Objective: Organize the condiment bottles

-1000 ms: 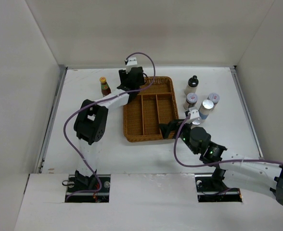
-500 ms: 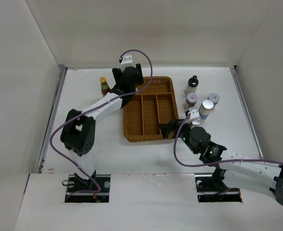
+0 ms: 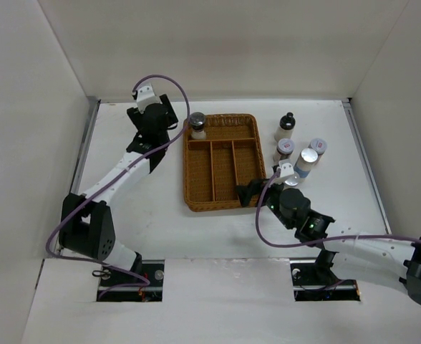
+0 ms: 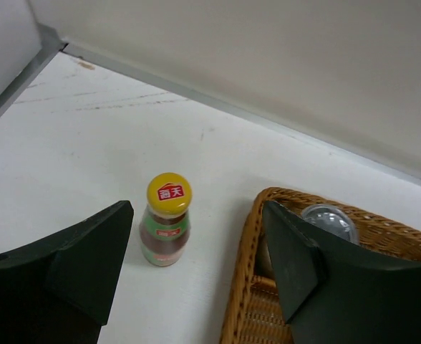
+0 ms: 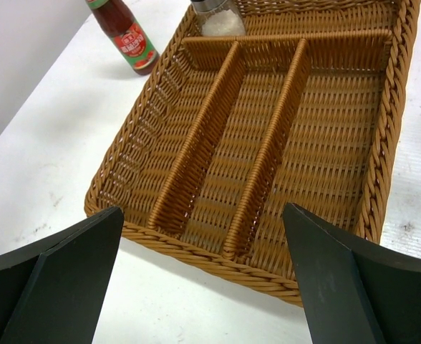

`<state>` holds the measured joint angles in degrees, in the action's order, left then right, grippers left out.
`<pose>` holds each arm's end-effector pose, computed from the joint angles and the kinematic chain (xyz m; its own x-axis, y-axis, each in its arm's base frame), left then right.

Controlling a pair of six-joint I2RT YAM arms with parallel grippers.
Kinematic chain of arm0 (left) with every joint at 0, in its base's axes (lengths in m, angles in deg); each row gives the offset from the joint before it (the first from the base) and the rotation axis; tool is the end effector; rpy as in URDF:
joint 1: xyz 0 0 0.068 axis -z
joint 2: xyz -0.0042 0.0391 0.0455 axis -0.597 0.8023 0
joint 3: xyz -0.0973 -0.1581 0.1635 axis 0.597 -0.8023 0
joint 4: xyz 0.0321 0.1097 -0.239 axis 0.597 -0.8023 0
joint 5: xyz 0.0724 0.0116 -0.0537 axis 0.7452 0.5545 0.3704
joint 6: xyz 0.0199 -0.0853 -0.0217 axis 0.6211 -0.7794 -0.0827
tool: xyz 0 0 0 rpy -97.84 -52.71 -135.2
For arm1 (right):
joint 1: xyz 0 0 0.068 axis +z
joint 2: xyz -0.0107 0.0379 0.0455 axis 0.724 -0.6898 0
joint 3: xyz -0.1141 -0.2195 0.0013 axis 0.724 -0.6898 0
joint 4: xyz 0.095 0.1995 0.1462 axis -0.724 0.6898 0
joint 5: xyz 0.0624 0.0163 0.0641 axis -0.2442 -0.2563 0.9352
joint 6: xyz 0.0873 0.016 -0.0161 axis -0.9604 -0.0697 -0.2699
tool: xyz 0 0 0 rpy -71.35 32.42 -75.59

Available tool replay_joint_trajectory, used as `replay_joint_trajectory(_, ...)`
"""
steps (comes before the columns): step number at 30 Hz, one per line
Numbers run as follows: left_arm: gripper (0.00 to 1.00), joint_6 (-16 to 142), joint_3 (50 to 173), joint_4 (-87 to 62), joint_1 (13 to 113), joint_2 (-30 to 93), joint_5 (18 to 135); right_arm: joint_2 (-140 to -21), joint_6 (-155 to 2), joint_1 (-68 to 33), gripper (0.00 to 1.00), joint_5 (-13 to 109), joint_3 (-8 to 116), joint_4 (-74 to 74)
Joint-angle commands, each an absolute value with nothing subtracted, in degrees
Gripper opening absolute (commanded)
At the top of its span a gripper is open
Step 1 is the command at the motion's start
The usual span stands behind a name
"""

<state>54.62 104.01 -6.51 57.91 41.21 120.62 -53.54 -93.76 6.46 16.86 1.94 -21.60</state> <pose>0.3793 -0.0969 0.2931 -0.0994 -0.2617 -0.9600 -0.2901 0.9305 -0.2236 0.1892 0.1965 0.2079 -0.2883 0.2330 -0.9287 -0.4123 0.8452 0.3401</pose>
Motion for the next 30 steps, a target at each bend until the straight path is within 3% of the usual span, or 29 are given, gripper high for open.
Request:
replay_joint_trajectory(1,0.71,53.96,103.53,-6.15,55.95,42.92,120.75,-53.57,-94.36,5.95,1.00,17.83,2.93,-24.54)
replay_joint_trajectory(7,0.69,55.10,106.43,-4.83,53.93,48.63,119.79,-54.09,-94.36,5.95,1.00,17.92,3.02,-24.54)
replay_joint_trajectory(16,0.58,57.03,108.28,-2.99,52.87,52.85,119.35,-55.24,-94.36,5.69,1.00,17.92,3.20,-24.63)
replay_joint_trajectory(25,0.59,59.49,109.33,-0.96,52.78,55.32,119.87,-55.85,-94.36,5.69,1.00,18.18,3.37,-24.63)
replay_joint_trajectory(30,0.35,60.55,109.77,-0.70,52.78,55.93,121.10,-56.03,-94.36,5.69,1.00,18.27,3.46,-24.63)
